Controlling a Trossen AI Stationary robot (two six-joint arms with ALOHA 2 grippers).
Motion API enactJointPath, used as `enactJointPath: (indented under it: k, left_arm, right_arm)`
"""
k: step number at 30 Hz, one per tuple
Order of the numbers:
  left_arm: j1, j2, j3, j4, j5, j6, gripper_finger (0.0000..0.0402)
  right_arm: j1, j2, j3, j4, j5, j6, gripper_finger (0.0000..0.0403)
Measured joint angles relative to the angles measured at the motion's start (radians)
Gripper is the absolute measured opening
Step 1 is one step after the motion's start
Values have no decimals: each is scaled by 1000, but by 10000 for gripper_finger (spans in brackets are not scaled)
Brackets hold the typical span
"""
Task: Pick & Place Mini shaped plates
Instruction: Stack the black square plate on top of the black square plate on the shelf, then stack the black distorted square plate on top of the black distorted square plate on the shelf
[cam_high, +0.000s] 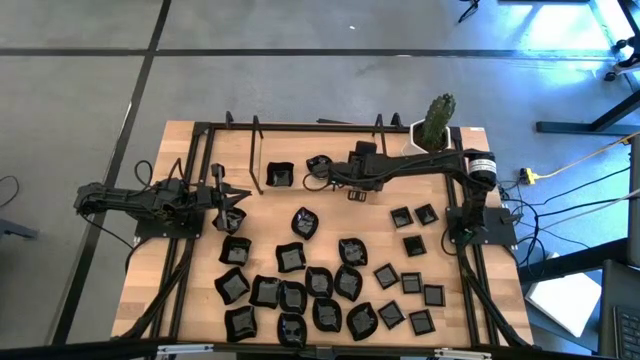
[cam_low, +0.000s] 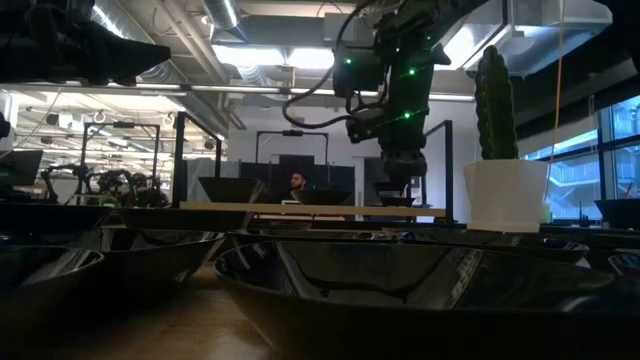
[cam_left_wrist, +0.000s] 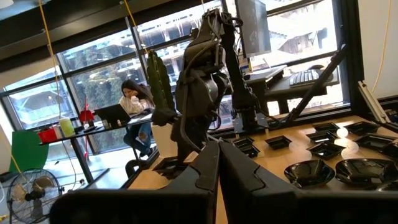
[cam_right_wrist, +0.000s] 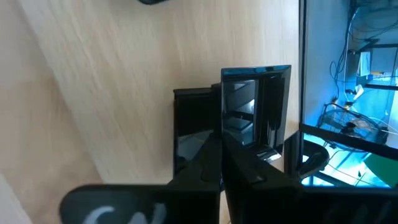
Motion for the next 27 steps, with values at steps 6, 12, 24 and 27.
enactJointPath:
  k: [6, 12, 24, 27]
  left_arm:
    - [0, 0, 0, 0, 0, 0, 4]
    - [0, 0, 0, 0, 0, 0, 8]
    - [0, 0, 0, 0, 0, 0, 8]
    - [0, 0, 0, 0, 0, 0, 7]
  right_arm:
    - [0, 0, 0, -30, 0, -2, 4]
    - [-6, 0, -6, -32, -33, 4, 7]
    - [-6, 0, -6, -32, -61, 22, 92]
    - [-6, 0, -6, -32, -72, 30, 111]
